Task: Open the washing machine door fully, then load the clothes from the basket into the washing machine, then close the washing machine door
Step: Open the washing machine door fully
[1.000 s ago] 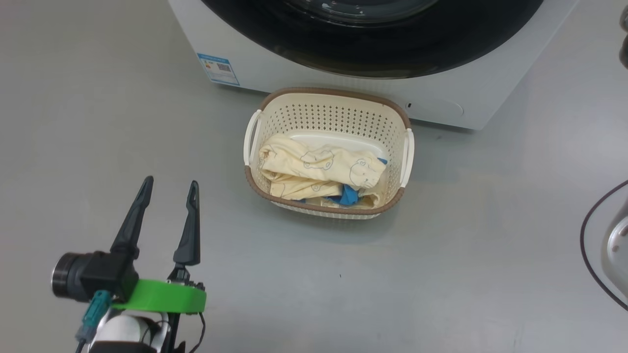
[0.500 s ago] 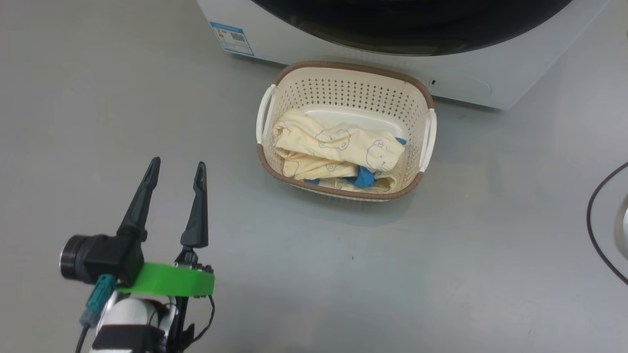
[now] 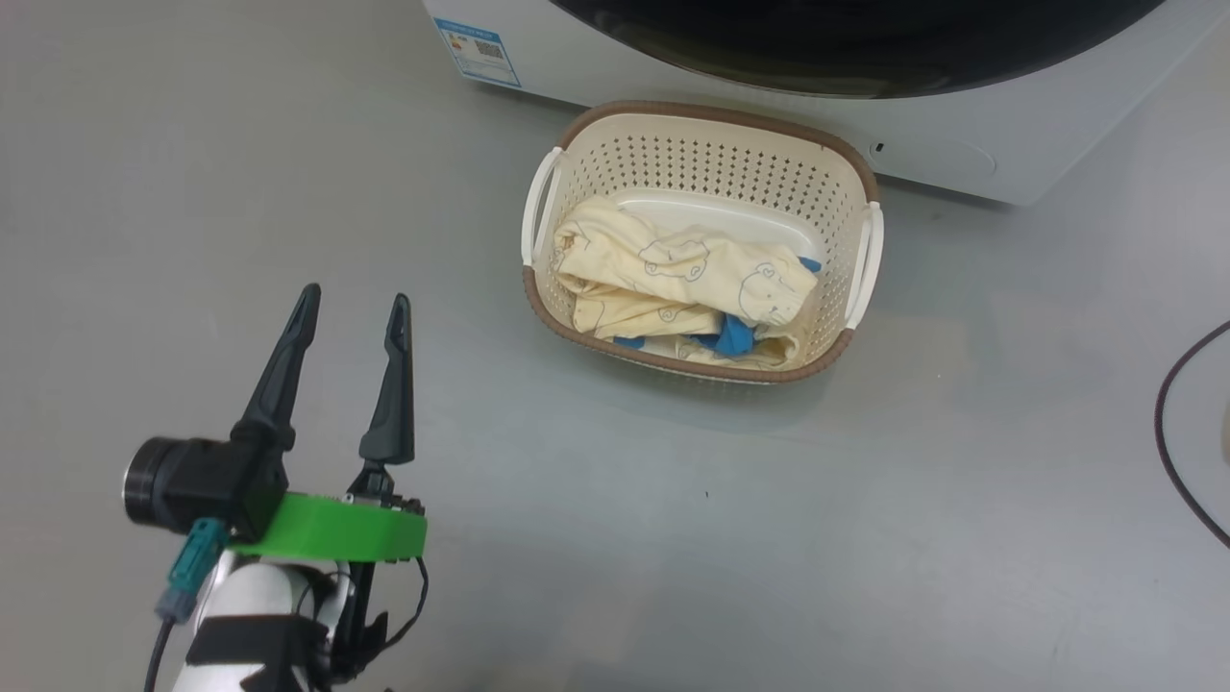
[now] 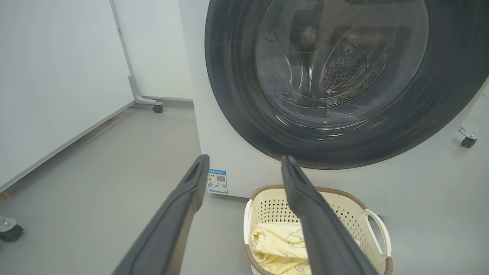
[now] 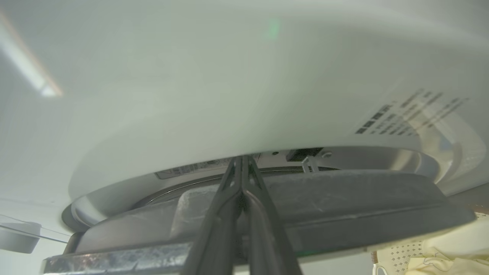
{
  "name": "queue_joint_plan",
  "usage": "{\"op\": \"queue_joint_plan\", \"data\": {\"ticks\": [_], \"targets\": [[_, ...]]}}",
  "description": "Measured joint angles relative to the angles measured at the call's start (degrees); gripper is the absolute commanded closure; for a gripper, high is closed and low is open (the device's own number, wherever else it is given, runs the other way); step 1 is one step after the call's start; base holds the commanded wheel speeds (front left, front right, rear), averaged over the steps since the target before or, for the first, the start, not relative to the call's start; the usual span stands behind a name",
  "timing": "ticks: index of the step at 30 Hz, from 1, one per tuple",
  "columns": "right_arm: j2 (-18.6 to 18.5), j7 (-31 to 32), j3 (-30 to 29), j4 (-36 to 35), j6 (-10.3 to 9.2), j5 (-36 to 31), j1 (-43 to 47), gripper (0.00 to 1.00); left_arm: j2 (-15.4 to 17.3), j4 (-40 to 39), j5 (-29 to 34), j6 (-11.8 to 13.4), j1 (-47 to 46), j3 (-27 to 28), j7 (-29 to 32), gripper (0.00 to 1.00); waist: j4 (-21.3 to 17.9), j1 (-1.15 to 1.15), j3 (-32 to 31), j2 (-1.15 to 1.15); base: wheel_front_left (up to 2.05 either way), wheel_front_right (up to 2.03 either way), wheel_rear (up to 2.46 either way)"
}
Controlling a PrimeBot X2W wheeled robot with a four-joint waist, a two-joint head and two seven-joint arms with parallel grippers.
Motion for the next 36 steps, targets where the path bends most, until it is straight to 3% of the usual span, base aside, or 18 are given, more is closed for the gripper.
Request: {"op": "queue_joint_plan", "data": {"ticks": [12,36], "targets": [[-0.2,4.7,-2.9,0.0,0.0,-3.0,-1.8,1.0,-0.7,0.3,0.3,-0.5,-0.2,0.4,0.0,0.0,0.7,0.0,0.3,0.0,0.0,0.0,0.0],[-1.4,14.0,3.1,2.9,0.0,0.6,2.9,1.0,-0.9,0.5,2.2,-1.6,0.9,1.7,0.0,0.0,-0.4,0.0,-5.1,0.0,0.0,0.0,0.0]]}}
